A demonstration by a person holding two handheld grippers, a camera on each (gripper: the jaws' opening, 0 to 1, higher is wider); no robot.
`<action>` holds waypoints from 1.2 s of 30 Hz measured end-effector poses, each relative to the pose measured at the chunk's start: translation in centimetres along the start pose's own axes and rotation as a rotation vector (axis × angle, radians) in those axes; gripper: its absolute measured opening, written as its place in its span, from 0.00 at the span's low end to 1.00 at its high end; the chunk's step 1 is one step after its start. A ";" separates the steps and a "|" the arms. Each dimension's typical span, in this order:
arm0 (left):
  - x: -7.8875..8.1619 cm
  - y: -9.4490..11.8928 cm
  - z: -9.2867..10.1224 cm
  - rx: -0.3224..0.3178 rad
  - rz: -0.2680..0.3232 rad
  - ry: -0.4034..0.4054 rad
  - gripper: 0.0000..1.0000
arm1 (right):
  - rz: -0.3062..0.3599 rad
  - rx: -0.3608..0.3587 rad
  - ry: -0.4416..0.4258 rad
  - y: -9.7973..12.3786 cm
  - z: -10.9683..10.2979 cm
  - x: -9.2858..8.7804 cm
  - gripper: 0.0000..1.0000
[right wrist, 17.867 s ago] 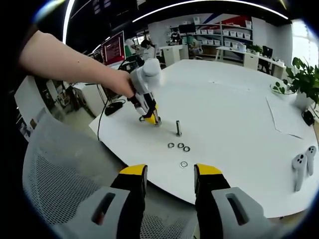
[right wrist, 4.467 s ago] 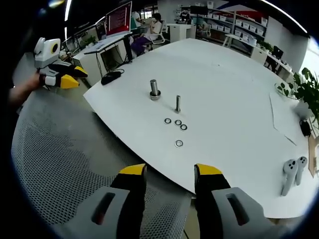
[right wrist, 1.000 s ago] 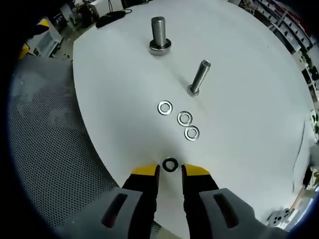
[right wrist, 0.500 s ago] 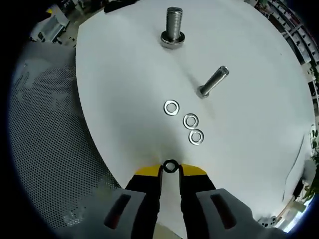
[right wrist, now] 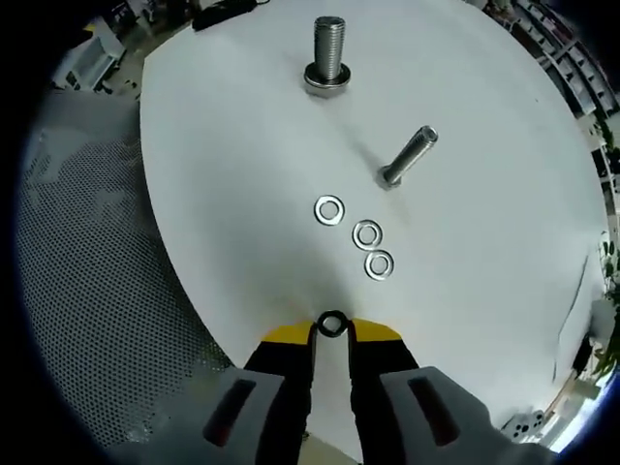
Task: Place the washer onto the threaded stud by aligning its center hole with the stud, sliding it down to the base, and recovering from edge contact or off-axis alignment until the washer reaches the visible bottom stop.
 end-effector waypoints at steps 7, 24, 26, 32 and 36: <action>0.0 0.0 0.0 0.000 -0.001 0.000 0.28 | 0.021 -0.014 -0.035 0.1 0.2 0.1 0.15; 0.1 0.0 0.0 -0.001 0.004 -0.002 0.28 | 0.158 -0.028 -0.173 0.1 0.5 0.0 0.14; 0.1 0.0 0.0 -0.003 0.005 -0.002 0.28 | 0.163 -0.019 -0.188 0.2 0.5 0.0 0.14; 0.1 0.0 0.0 -0.002 0.004 -0.001 0.28 | 0.187 -0.008 -0.229 0.4 0.3 0.6 0.14; 0.1 0.0 -0.1 0.000 0.006 -0.001 0.28 | 0.211 -0.020 -0.208 1.4 0.7 1.7 0.14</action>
Point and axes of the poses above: the point that each gripper's makers call its tool centre point, and the gripper's own axes: y roughly backward along the fingers, z roughly to its right, x roughly out of its top, the point moved 2 cm from there along y, roughly backward along the fingers, and after that the axes turned 3 degrees about x, right-handed, at the moved point
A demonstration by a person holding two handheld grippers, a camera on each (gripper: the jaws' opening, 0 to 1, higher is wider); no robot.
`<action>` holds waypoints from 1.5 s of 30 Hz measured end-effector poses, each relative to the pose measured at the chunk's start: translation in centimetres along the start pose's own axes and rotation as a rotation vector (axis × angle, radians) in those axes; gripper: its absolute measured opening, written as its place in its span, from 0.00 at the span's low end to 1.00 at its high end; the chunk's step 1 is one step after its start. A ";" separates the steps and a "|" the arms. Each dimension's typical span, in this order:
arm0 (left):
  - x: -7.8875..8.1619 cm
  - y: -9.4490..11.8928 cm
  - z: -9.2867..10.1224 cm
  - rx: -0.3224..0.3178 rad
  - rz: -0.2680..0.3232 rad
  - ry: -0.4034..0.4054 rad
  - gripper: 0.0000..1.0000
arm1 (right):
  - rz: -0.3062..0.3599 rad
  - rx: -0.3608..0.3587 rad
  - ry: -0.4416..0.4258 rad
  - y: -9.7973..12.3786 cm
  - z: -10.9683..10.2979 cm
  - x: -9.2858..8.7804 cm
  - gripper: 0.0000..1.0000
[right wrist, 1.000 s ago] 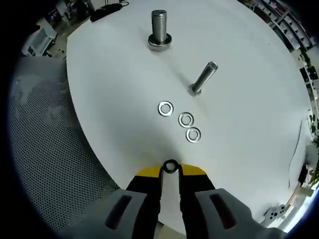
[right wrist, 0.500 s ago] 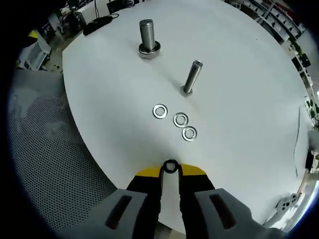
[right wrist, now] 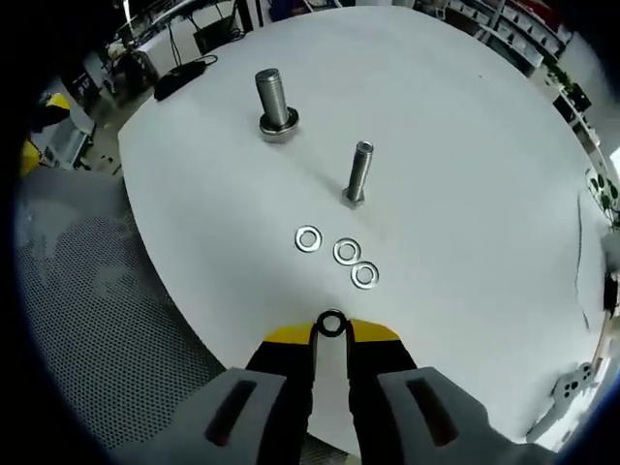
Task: Place the washer onto the threaded stud by aligning its center hole with the stud, sliding it down to the base, and recovering from edge contact or off-axis alignment until the washer reaches the visible bottom stop.
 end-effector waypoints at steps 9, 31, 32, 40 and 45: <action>0.0 0.0 0.0 0.000 0.000 0.000 0.27 | 0.065 -0.012 0.027 1.5 0.8 3.6 0.14; 0.0 0.1 -0.2 0.015 0.003 0.002 0.27 | 0.157 -0.049 0.144 3.0 1.2 8.9 0.14; 0.0 0.1 -0.3 0.015 0.003 0.002 0.27 | 0.154 -0.048 0.146 3.0 1.2 9.0 0.14; 0.0 -0.1 -0.2 0.011 -0.003 0.001 0.27 | 0.145 -0.031 0.141 2.4 1.2 9.0 0.14; -0.2 -0.1 -0.1 0.010 -0.015 -0.005 0.27 | 0.134 -0.037 0.145 2.1 1.3 9.0 0.14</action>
Point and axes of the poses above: the point that each gripper's makers call its tool centre point, and the gripper's own axes: y roughly backward along the fingers, z roughly to its right, x roughly out of its top, the point moved 2 cm from there along y, roughly backward along the fingers, and after that the axes turned 3 degrees about x, right-handed, at the moved point
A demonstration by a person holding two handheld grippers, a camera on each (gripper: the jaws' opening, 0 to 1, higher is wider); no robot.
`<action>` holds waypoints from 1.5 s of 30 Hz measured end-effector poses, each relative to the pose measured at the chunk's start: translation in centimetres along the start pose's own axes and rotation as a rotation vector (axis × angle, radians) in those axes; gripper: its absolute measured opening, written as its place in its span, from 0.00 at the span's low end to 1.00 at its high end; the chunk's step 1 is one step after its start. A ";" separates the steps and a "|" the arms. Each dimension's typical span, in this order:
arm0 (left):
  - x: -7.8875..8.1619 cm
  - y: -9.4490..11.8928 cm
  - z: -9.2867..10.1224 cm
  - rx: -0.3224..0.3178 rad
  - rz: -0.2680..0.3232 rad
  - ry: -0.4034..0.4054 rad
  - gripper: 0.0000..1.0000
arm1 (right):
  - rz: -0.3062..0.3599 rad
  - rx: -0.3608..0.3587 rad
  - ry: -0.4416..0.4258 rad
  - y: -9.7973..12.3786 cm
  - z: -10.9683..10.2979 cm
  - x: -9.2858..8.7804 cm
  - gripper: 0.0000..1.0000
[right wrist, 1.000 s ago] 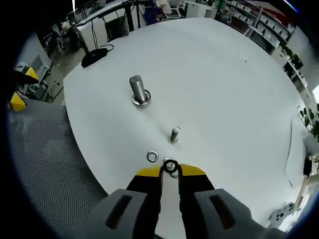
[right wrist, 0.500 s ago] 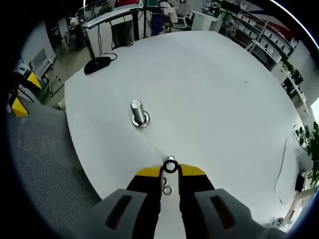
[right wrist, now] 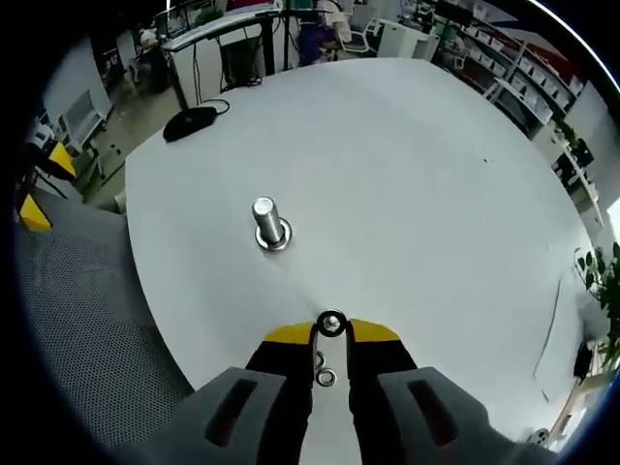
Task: Place the washer onto the threaded stud by aligning its center hole with the stud, sliding it down to the base, and recovering from edge contact or off-axis alignment until the washer reaches the visible bottom stop.
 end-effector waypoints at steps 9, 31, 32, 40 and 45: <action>-0.1 0.0 0.0 -0.001 -0.004 0.001 0.27 | -0.015 0.005 0.002 -0.5 0.2 0.0 0.14; -0.3 -0.1 -0.2 0.003 -0.020 0.003 0.26 | -0.105 0.049 0.005 -4.3 0.1 -1.5 0.14; -0.3 -0.2 -0.2 0.003 -0.021 0.002 0.26 | -0.110 0.050 0.005 -4.5 0.1 -1.6 0.15; -0.4 -0.2 -0.2 0.006 -0.027 -0.001 0.26 | -0.113 0.053 -0.010 -5.0 0.0 -1.8 0.15; -0.5 -0.1 -0.2 0.009 -0.027 0.001 0.26 | -0.125 0.057 -0.002 -5.3 -0.1 -1.9 0.15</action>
Point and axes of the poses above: the point that each gripper's makers call its tool centre point, and the gripper's own axes: y roughly backward along the fingers, z roughly to its right, x roughly out of its top, the point moved 2 cm from there along y, roughly backward along the fingers, and after that the axes turned 3 degrees about x, right-handed, at the moved point
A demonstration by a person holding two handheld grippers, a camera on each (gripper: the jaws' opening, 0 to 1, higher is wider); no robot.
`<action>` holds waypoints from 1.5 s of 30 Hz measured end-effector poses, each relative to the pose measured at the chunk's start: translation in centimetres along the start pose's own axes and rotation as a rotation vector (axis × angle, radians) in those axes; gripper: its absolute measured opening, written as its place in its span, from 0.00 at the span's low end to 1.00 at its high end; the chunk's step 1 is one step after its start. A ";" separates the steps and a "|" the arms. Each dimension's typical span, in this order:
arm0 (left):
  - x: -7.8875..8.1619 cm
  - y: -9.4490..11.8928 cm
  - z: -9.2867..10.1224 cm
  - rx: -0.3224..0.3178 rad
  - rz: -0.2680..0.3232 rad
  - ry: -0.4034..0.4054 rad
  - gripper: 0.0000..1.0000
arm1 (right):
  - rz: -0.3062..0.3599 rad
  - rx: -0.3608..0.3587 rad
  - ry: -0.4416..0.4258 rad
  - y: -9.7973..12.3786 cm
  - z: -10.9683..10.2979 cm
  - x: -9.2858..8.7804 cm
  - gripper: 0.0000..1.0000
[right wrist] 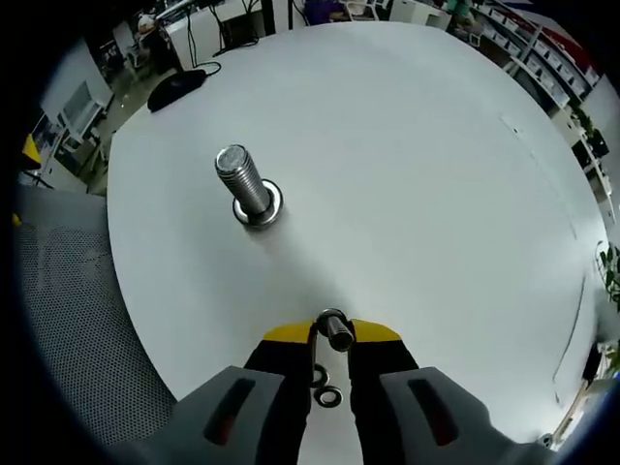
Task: Place the washer onto the threaded stud by aligning its center hole with the stud, sliding it down to the base, and recovering from edge contact or off-axis alignment until the washer reaches the visible bottom stop.
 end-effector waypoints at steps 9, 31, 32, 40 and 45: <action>-0.1 -0.1 0.0 0.001 -0.006 -0.003 0.26 | -0.005 -0.003 0.004 0.4 0.1 -0.5 0.19; 0.0 0.0 0.0 0.008 -0.005 -0.010 0.26 | -0.054 0.052 0.001 1.5 -0.1 -4.8 0.22; 0.0 0.0 0.0 0.009 -0.004 -0.009 0.26 | -0.056 0.052 0.005 1.4 -0.1 -4.8 0.22; 0.0 -0.1 -0.1 0.009 -0.006 -0.006 0.26 | -0.060 0.055 0.021 1.2 -0.2 -5.1 0.21; -0.1 -0.1 -0.1 0.010 -0.010 -0.009 0.26 | -0.077 0.067 0.113 1.2 -0.2 -5.4 0.20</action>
Point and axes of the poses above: the point that each gripper's makers call its tool centre point, and the gripper's own axes: y roughly backward along the fingers, z roughly to its right, x roughly out of its top, the point moved 2 cm from there along y, roughly backward along the fingers, and after that the axes turned 3 degrees about x, right-handed, at the moved point
